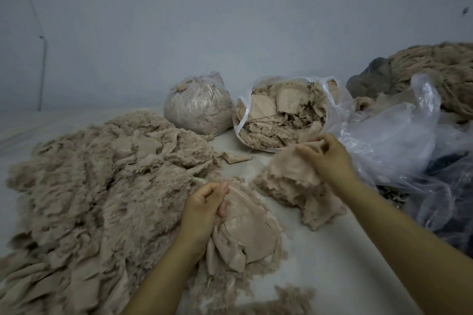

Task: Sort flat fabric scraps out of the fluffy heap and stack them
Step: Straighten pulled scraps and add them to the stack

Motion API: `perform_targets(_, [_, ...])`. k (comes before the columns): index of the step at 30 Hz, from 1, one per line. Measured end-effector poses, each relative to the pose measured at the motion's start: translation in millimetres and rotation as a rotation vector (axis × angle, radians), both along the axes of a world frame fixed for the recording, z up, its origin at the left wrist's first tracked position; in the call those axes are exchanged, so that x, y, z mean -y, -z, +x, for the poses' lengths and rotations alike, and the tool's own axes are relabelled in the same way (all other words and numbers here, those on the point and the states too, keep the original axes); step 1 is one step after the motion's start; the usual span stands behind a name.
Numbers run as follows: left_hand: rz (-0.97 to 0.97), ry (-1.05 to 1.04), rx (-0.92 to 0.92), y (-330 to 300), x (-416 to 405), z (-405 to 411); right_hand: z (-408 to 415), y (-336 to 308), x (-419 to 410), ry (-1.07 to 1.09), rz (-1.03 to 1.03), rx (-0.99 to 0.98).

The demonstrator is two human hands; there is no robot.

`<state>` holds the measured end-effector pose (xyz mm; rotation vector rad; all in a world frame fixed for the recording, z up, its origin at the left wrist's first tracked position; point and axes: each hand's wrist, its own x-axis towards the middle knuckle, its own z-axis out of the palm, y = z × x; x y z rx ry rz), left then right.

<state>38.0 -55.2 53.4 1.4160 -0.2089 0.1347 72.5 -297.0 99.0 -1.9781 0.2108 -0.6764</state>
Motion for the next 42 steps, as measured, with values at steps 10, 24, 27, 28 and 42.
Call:
perform_targets(10, [0.053,-0.009,0.009,9.6,0.8,5.1,-75.8,57.5,-80.9,-0.511,-0.24,-0.209])
perform_targets(24, [0.088,0.35,-0.094,15.0,-5.9,0.2,-84.1,68.5,-92.0,-0.713,0.597,-0.259])
perform_targets(27, [-0.01,0.146,-0.057,14.8,0.0,2.1,-81.6,68.5,-89.0,-0.666,0.721,-0.262])
perform_targets(28, [-0.066,0.089,-0.068,13.2,1.4,2.1,-81.9,68.8,-87.8,-0.668,0.763,-0.267])
perform_targets(42, [-0.031,-0.053,-0.092,11.4,14.3,-3.2,-80.1,69.6,-84.8,-0.673,0.677,-0.201])
